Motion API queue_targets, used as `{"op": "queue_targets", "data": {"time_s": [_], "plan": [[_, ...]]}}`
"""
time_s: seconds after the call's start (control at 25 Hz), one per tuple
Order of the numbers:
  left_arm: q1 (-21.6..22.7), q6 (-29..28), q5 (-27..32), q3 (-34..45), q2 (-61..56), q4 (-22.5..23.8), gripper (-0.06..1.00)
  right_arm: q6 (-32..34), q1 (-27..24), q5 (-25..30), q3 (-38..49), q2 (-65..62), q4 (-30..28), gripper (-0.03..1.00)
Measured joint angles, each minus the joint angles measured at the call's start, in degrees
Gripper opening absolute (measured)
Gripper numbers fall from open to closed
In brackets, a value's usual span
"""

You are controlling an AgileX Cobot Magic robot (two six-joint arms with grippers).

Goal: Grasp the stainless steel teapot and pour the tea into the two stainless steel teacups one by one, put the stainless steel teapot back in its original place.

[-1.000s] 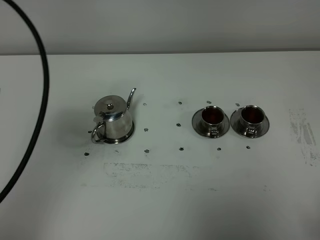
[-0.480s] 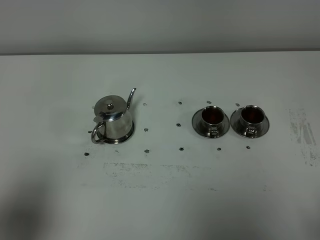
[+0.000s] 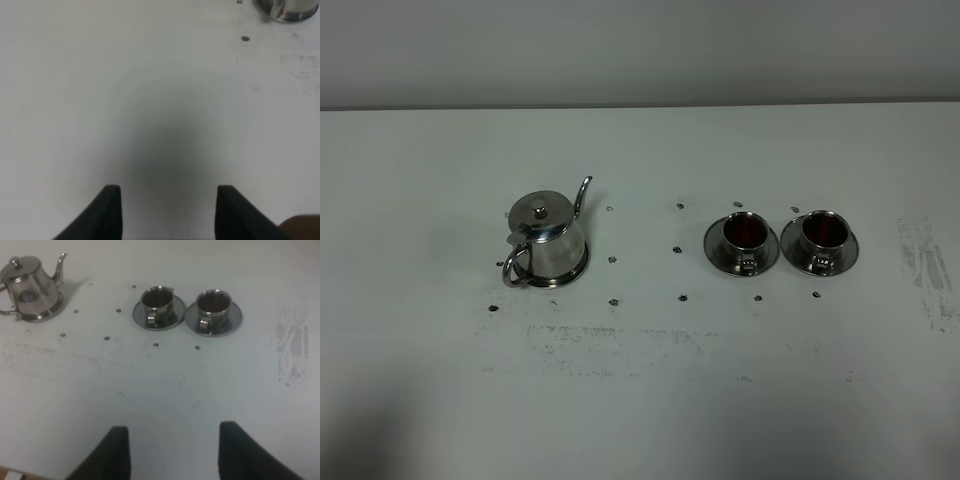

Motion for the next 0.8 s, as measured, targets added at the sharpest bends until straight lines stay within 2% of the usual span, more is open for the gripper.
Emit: {"op": "queue_targets", "data": {"time_s": [0.36,0.8], "plan": [[3.62,1.61,0.33,0.36,-6.96,-0.04,0.47,0.00,0.00,0.00,0.00,0.00,0.00,0.40],[3.80,1.81,0.40,0.46,-10.69,-0.04,0.47,0.00,0.00,0.00,0.00,0.00,0.01,0.40]]}}
